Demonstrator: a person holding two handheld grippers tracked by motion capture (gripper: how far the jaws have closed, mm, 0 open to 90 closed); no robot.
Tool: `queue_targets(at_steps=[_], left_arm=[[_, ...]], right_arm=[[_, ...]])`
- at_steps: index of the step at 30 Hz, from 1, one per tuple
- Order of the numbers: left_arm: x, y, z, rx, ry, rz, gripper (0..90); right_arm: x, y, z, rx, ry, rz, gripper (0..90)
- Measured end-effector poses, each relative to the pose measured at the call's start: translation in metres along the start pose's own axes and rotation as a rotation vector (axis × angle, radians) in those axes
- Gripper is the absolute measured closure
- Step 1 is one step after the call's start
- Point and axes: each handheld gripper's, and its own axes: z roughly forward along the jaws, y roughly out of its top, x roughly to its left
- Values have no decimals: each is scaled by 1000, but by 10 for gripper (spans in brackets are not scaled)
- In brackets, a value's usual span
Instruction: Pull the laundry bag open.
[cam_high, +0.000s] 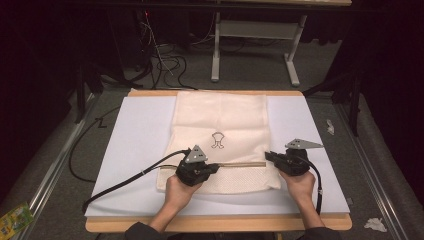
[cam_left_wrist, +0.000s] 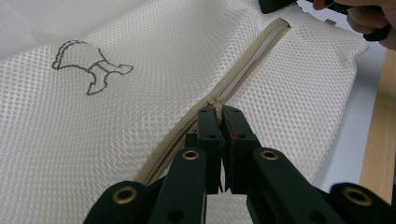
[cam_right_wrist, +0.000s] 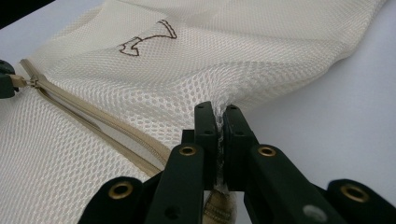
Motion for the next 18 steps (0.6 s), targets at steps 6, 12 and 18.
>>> queue_targets(at_steps=[6,12,18], left_arm=[[1,1,-2,-13,-4,-8,872],[3,-2,-7,2,7,-2,871],[5,-4,-11,-11,5,-15,871]], right_arm=[[-1,0,0,-1,5,-3,879],[-3,-2,-1,3,-3,-6,879],[-2,-1,0,8,-5,-15,879]])
